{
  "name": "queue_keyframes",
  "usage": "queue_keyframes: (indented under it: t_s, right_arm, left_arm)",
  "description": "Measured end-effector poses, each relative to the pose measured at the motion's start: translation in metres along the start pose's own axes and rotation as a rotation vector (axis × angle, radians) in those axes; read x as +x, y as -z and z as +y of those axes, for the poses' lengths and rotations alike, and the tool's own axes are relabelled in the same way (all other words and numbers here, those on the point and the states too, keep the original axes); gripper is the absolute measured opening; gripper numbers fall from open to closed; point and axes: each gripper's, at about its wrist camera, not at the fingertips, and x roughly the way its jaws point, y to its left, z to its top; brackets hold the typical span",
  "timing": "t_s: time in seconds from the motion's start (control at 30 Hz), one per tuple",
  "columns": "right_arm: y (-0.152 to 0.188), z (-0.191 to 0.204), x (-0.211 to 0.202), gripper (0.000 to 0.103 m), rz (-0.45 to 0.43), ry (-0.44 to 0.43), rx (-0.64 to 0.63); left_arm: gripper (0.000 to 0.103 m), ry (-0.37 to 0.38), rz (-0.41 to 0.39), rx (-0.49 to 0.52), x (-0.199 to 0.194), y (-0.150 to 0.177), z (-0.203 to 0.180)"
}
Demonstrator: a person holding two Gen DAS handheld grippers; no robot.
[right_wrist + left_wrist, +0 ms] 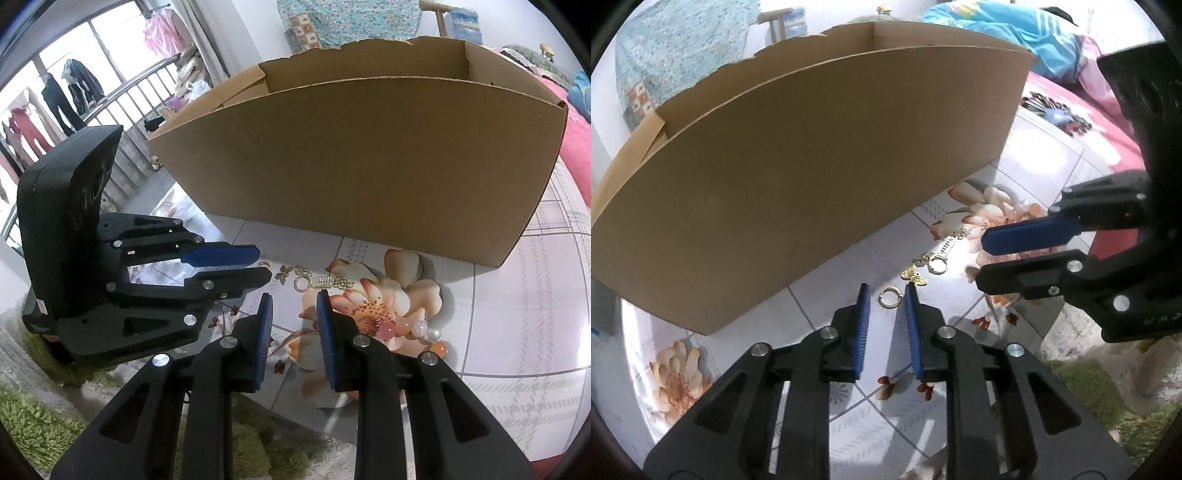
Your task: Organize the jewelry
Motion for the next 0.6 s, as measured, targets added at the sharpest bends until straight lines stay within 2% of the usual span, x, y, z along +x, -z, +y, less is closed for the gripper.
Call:
queue_keyframes:
  t_s: [0.03, 0.4, 0.6]
  right_arm:
    - [0.0, 0.0, -0.001, 0.025, -0.001, -0.001, 0.001]
    - [0.0, 0.001, -0.007, 0.025, -0.015, 0.004, -0.001]
    - [-0.004, 0.013, -0.002, 0.025, -0.017, 0.047, -0.058]
  left_arm:
    - [0.011, 0.001, 0.005, 0.003, 0.0, -0.001, -0.001]
    - [0.01, -0.007, 0.005, -0.014, -0.002, 0.001, 0.001]
    - [0.011, -0.019, -0.011, -0.051, -0.011, 0.005, 0.014]
